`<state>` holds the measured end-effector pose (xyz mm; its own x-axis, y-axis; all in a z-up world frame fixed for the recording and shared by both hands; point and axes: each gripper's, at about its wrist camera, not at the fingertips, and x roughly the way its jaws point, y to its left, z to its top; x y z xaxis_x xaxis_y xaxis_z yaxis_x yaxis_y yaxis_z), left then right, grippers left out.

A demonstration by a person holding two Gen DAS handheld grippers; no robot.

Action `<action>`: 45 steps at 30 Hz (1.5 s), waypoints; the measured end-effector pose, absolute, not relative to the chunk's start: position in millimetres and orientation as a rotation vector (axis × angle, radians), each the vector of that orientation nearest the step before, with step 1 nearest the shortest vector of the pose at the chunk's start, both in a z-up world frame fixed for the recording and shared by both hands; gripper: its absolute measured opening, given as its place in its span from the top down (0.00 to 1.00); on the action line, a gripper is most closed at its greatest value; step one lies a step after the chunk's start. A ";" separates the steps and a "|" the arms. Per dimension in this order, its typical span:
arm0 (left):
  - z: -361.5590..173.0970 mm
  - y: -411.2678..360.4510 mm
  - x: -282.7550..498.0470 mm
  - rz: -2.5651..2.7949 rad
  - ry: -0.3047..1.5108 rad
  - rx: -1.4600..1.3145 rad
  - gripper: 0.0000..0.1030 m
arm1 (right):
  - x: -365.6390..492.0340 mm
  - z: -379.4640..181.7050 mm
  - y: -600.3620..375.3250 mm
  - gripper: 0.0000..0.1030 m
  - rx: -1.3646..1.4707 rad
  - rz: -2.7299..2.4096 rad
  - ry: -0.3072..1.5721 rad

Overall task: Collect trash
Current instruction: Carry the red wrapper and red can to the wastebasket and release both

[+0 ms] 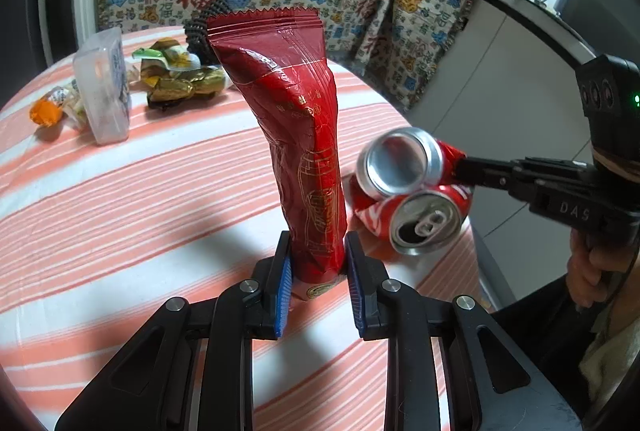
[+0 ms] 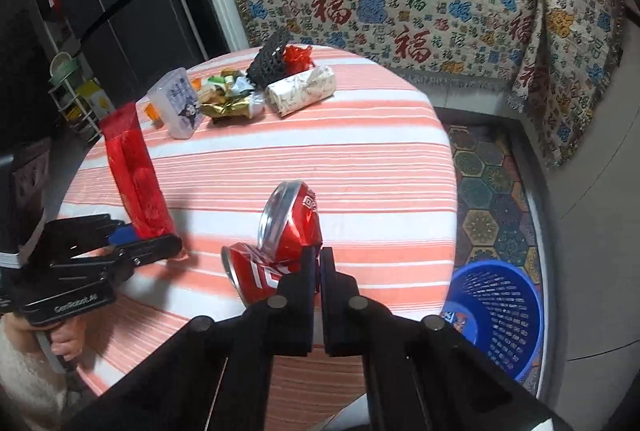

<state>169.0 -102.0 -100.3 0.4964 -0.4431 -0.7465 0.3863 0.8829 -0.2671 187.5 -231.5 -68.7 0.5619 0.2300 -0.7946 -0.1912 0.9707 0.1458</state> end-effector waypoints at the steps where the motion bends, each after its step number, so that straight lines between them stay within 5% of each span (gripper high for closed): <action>1: -99.0 -102.6 168.5 -0.505 0.921 -0.070 0.77 | 186.6 -66.4 -234.1 0.98 0.064 0.251 0.930; 20: -70.7 -247.1 180.5 -0.741 0.904 -0.002 0.77 | 148.6 -49.4 -355.3 0.98 0.125 -0.096 0.758; 30: -116.2 -371.8 200.0 -0.887 1.014 0.056 0.77 | 126.1 -103.5 -466.1 0.98 0.172 -0.306 0.842; 41: -162.6 -413.2 219.4 -0.921 1.086 0.114 0.75 | 132.3 -155.3 -511.9 0.97 0.260 -0.326 0.913; 42: -164.9 -415.6 222.1 -0.922 1.092 0.117 0.73 | 133.5 -159.0 -513.8 0.97 0.268 -0.326 0.916; 45: -170.9 -421.5 223.9 -0.920 1.099 0.137 0.45 | 139.6 -171.4 -520.4 0.94 0.311 -0.313 0.926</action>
